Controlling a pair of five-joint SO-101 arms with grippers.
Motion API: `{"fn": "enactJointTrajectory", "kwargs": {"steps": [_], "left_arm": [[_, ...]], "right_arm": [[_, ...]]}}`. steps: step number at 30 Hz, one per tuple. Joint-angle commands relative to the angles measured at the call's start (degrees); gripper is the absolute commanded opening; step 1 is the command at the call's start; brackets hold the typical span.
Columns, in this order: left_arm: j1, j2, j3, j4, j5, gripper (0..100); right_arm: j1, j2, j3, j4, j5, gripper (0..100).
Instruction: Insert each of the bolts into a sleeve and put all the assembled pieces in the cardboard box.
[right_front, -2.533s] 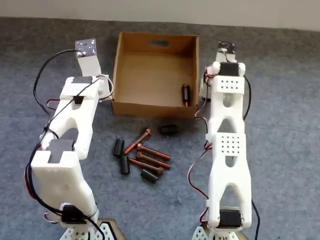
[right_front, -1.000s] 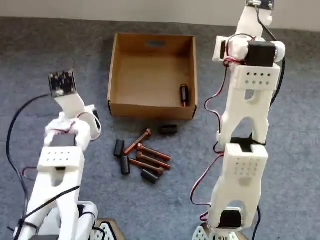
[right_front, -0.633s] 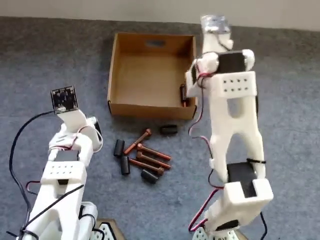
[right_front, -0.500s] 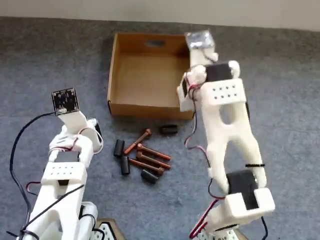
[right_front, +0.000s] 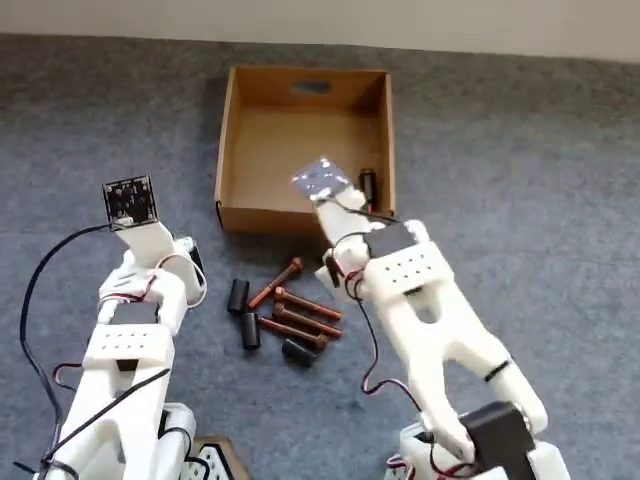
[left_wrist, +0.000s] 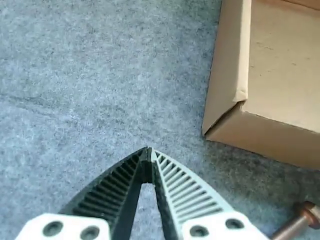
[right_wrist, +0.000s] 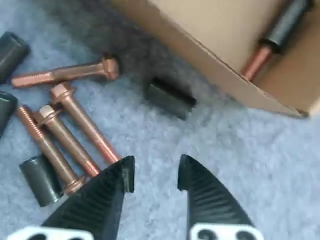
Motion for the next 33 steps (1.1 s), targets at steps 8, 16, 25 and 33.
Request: {"fn": "enactJointTrajectory", "kwargs": {"steps": [8,16,25,33], "left_arm": [[-0.3,-1.4,-0.2,-1.1,-0.4,1],[-0.3,-1.4,-0.3,-1.1,-0.4,1],[-0.3,-1.4,-0.2,-1.1,-0.4,1],[-0.3,-1.4,-0.2,-1.1,-0.4,1]], "right_arm": [[-1.3,6.7,-0.1,-4.7,22.2,15.7],[-1.3,7.0,-0.2,-5.4,29.4,15.9],[-2.8,7.1,-0.1,-7.8,29.5,17.3],[-3.8,7.2,-0.1,-7.9,29.5,21.2]]}}
